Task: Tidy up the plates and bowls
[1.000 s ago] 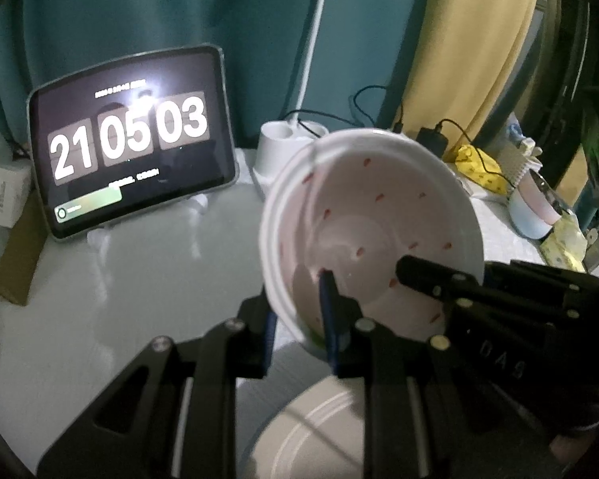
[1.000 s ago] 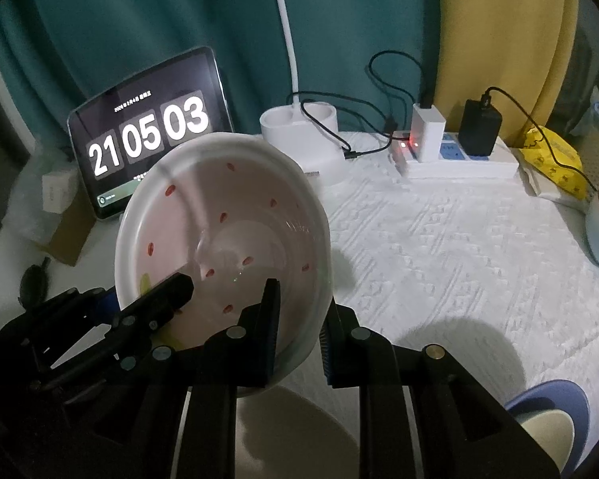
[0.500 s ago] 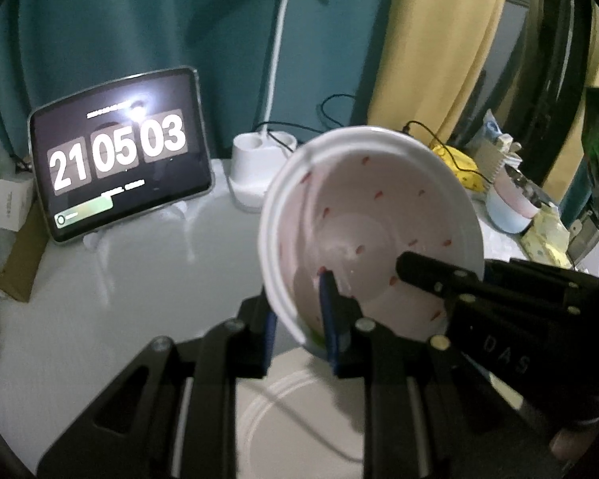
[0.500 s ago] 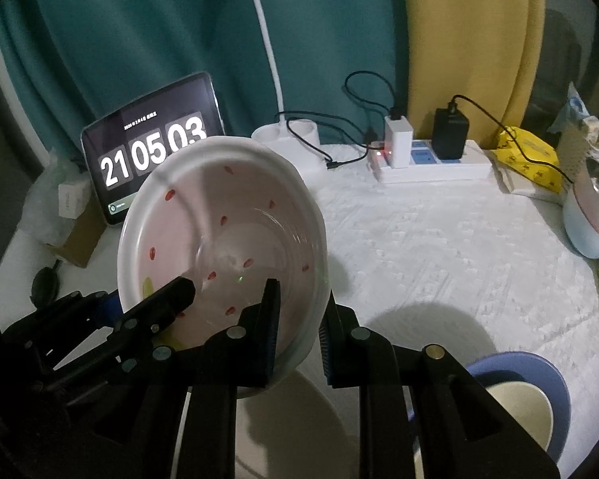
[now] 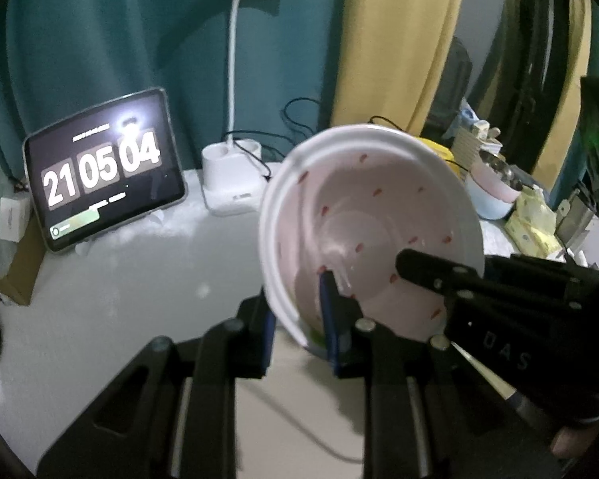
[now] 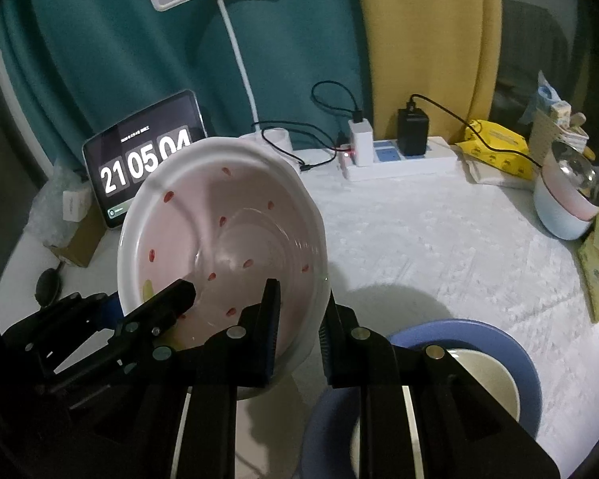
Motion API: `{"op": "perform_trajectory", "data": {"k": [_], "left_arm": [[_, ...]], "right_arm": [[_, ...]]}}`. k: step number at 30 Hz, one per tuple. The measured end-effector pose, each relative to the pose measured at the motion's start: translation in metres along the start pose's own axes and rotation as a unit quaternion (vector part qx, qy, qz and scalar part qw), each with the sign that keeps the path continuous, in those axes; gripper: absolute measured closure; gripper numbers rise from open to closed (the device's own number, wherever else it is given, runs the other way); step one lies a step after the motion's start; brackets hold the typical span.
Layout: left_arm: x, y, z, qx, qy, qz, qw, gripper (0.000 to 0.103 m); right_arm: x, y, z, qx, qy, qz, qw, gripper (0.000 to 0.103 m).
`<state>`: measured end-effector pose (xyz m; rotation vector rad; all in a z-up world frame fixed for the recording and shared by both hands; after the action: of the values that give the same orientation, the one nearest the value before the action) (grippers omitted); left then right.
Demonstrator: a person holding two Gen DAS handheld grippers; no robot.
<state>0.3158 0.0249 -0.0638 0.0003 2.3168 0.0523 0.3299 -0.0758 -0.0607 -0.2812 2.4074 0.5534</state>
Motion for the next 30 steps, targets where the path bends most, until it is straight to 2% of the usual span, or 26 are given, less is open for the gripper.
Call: {"op": "perform_trajectory", "data": {"k": [30], "left_arm": [[0.021, -0.095, -0.014, 0.026, 0.009, 0.068, 0.9973, 0.081]], "right_arm": [[0.042, -0.076, -0.057, 0.02, -0.019, 0.045, 0.999, 0.084]]}}
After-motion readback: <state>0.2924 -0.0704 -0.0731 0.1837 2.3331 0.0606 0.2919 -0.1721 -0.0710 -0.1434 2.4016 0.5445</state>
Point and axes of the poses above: each gripper's, at about its wrist camera, not at the fingertips, and z roughly the way its jaws point, y to its left, x to its underside, the point moved 2 cm from there along z, roughly the way its jaws point, and after that the axes turned 11 degrees about -x, right-handed, at the moved point
